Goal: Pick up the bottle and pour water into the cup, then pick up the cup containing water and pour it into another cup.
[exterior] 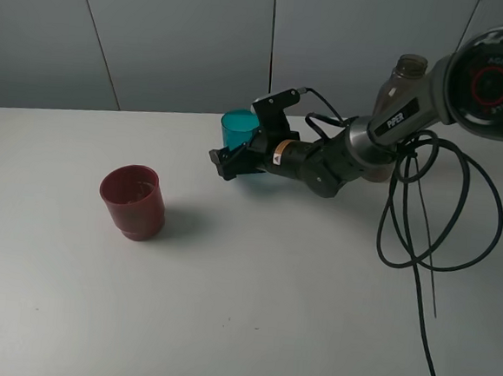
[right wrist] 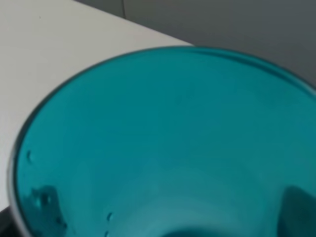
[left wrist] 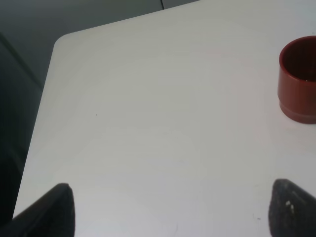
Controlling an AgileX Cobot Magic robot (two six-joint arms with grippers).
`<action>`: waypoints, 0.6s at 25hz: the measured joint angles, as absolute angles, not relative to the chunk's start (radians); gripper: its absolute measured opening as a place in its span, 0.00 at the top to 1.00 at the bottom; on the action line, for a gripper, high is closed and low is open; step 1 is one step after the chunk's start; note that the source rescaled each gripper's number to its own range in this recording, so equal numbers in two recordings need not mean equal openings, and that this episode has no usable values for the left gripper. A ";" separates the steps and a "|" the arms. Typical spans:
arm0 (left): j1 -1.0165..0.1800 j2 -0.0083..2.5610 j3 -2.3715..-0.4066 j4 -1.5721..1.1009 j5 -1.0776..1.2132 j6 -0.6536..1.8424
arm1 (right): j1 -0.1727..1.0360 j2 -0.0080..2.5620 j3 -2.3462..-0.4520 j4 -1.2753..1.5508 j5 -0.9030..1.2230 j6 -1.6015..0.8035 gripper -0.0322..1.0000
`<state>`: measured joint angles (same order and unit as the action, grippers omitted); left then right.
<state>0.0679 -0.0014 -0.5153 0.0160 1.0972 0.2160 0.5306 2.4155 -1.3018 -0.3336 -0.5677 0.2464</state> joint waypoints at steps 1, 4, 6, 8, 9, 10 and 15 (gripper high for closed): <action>0.068 -0.001 -0.515 0.016 1.097 0.216 | 0.533 2.406 -1.302 -0.336 -0.537 0.246 0.01; 0.068 -0.001 -0.515 0.016 1.097 0.220 | 0.537 2.373 -1.302 -0.340 -0.431 0.246 0.01; 0.068 -0.001 -0.515 0.016 1.099 0.222 | 0.537 2.348 -1.302 -0.340 -0.347 0.249 0.00; 0.068 -0.001 -0.515 0.016 1.099 0.222 | 0.537 2.318 -1.302 -0.340 -0.250 0.250 0.00; 0.068 -0.001 -0.515 0.016 1.099 0.222 | 0.537 2.302 -1.302 -0.337 -0.209 0.250 0.00; 0.068 -0.001 -0.515 0.016 1.099 0.222 | 0.539 2.289 -1.302 -0.335 -0.163 0.250 0.00; 0.068 -0.001 -0.515 0.016 1.101 0.226 | 0.553 2.200 -1.244 -0.318 -0.074 0.245 0.00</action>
